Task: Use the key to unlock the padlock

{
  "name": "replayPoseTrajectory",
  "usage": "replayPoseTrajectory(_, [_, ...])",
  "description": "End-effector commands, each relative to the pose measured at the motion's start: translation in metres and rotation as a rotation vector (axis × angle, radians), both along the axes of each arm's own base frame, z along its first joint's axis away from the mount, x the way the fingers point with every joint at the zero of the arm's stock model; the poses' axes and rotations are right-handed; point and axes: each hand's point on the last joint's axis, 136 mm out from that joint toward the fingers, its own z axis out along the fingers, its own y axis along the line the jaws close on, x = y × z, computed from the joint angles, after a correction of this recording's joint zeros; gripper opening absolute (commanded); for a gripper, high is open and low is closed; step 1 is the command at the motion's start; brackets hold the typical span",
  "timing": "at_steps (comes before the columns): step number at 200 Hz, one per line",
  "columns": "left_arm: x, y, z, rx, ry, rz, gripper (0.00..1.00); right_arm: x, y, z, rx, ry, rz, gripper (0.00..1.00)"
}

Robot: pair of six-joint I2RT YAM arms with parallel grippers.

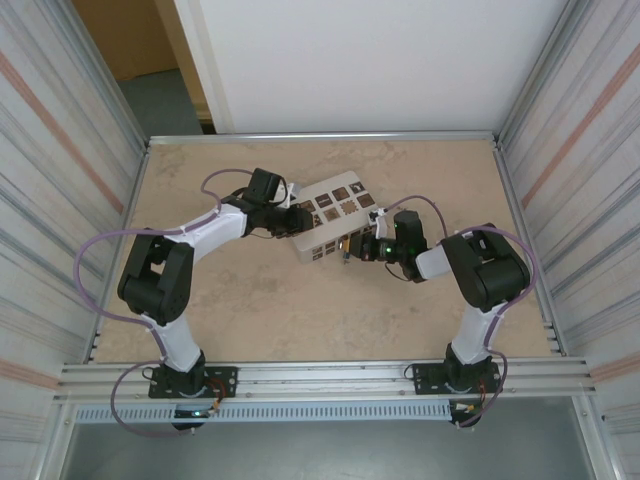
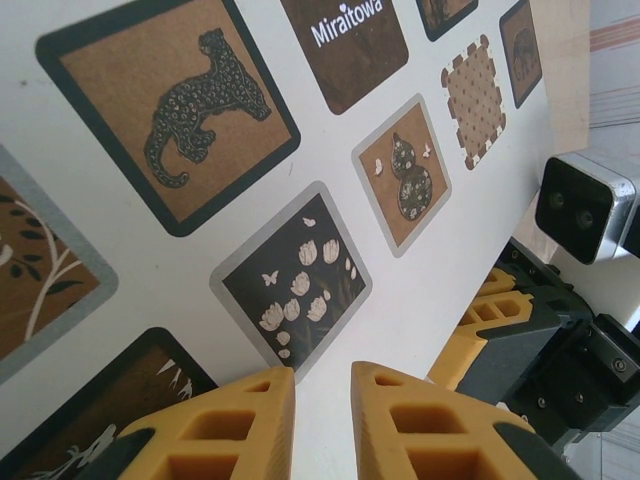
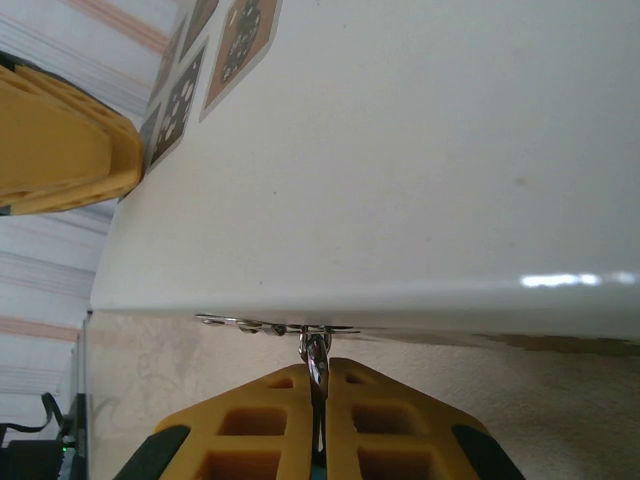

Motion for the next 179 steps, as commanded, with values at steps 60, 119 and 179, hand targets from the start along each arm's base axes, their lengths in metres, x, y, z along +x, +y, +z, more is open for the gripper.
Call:
replayPoseTrajectory(60, [-0.015,0.009,-0.031,0.083,0.063,0.007,0.22,-0.006,-0.016,0.007,0.025,0.042,-0.067,0.00])
replayPoseTrajectory(119, [-0.031,0.004,-0.041,0.089,0.086,-0.002,0.22,0.007,-0.030,0.019,0.100,0.058,-0.200,0.00])
replayPoseTrajectory(179, [-0.043,0.003,-0.051,0.076,0.109,0.011,0.22,0.022,-0.043,0.018,0.142,0.111,-0.353,0.00])
